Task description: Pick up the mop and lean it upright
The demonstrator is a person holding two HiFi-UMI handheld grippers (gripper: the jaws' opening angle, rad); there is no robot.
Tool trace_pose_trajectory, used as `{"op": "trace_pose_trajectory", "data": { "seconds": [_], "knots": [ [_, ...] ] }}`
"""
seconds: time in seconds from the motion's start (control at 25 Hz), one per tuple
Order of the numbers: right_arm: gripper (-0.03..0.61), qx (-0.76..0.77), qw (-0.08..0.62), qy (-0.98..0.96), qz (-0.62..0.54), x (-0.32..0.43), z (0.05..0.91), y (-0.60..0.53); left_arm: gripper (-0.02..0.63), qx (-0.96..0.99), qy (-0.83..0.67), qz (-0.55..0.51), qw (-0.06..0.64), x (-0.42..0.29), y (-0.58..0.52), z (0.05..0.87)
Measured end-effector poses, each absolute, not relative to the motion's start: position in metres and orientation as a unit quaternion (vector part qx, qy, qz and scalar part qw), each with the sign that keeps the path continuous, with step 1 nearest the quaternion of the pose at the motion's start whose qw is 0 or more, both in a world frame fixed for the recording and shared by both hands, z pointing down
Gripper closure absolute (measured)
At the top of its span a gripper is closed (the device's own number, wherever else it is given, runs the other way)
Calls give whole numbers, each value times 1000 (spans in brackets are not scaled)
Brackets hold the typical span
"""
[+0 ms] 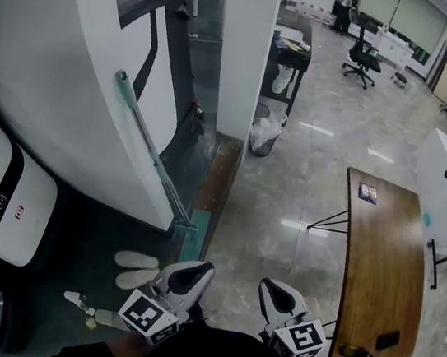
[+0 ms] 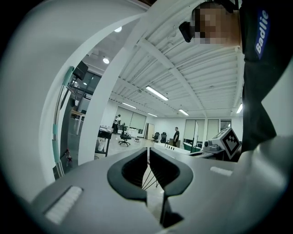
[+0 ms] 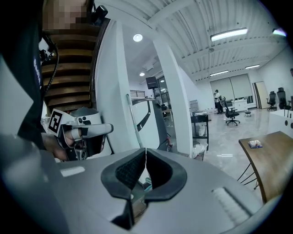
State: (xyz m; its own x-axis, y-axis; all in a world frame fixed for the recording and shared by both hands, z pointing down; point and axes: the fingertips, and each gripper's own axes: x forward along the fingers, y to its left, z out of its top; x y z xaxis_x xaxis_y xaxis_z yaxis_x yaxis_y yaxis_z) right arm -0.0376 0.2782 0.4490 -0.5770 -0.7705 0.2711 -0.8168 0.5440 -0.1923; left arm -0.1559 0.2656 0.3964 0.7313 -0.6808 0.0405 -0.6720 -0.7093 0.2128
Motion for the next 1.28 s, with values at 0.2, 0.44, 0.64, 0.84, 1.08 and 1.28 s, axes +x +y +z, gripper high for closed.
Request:
{"op": "trace_pose_trajectory", "data": {
  "seconds": [0.2,0.44,0.64,0.84,1.08,1.28],
  "knots": [
    [566,460,80,-873,143,-67,442,243,574,923,-369,-24,110,-193,228,397],
    [566,456,88,-875,136,-87,439,221,564,920,-377,-24,107,-218,195,398],
    [565,447,91,-879,140,-89,444,204,553,914,-391,-18,109,-224,177,405],
    [566,424,90,-890,144,-85,446,181,541,902,-417,-4,111,-224,160,411],
    [566,383,87,-911,126,-69,433,142,525,874,-474,11,107,-227,136,419],
    [566,340,75,-929,126,-55,433,111,506,845,-526,16,98,-227,118,412]
  ]
}}
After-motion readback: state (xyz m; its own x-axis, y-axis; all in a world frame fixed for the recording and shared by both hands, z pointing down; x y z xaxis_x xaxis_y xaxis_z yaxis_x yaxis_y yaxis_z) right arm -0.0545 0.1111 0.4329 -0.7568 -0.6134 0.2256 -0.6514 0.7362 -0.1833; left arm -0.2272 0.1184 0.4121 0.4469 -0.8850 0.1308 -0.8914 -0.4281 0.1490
